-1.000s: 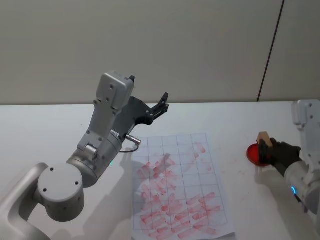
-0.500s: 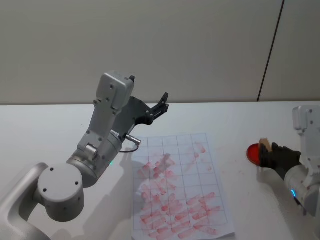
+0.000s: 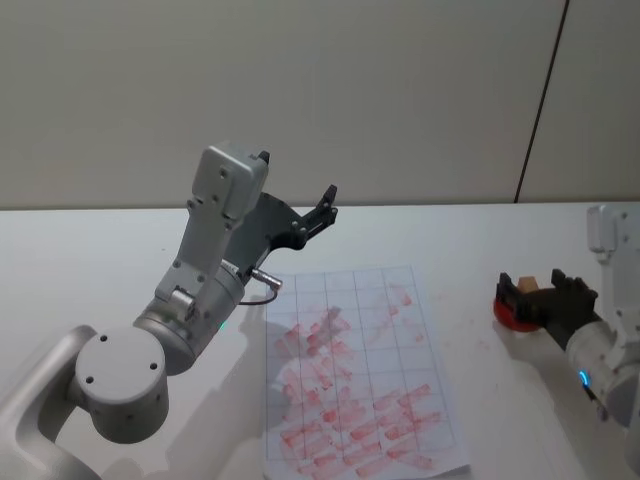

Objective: Use the one hand to pick up the stamp and affix it onto the A4 paper.

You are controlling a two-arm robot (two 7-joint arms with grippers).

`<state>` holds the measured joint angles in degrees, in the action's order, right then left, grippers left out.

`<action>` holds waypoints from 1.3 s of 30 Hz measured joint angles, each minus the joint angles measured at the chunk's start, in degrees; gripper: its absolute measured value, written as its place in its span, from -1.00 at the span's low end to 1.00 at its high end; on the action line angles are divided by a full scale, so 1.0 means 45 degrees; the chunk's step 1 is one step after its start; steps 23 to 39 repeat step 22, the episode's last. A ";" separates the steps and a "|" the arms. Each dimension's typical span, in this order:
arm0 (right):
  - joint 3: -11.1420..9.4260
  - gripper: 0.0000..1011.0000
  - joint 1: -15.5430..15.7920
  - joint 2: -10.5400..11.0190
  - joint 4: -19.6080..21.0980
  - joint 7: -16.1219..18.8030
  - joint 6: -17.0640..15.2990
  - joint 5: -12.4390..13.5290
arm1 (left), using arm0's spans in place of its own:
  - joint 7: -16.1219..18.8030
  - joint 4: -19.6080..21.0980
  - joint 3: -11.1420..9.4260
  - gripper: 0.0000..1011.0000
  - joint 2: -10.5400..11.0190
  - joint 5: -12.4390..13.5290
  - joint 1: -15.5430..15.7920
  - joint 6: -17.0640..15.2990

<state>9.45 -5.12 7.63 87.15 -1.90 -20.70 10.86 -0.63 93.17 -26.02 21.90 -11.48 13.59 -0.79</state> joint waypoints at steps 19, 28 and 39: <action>-0.0374 0.98 0.0900 0.0656 0.1317 0.0664 0.2592 -0.0204 | 0.0000 0.0000 0.0000 0.98 0.0000 0.0000 0.0000 0.0000; -0.0452 0.98 0.1030 0.0773 0.1486 0.0764 0.3040 -0.0226 | 0.0000 0.0001 -0.0001 0.98 0.0000 0.0000 0.0000 0.0000; -0.0452 0.98 0.1030 0.0773 0.1486 0.0764 0.3040 -0.0226 | 0.0000 0.0001 -0.0001 0.98 0.0000 0.0000 0.0000 0.0000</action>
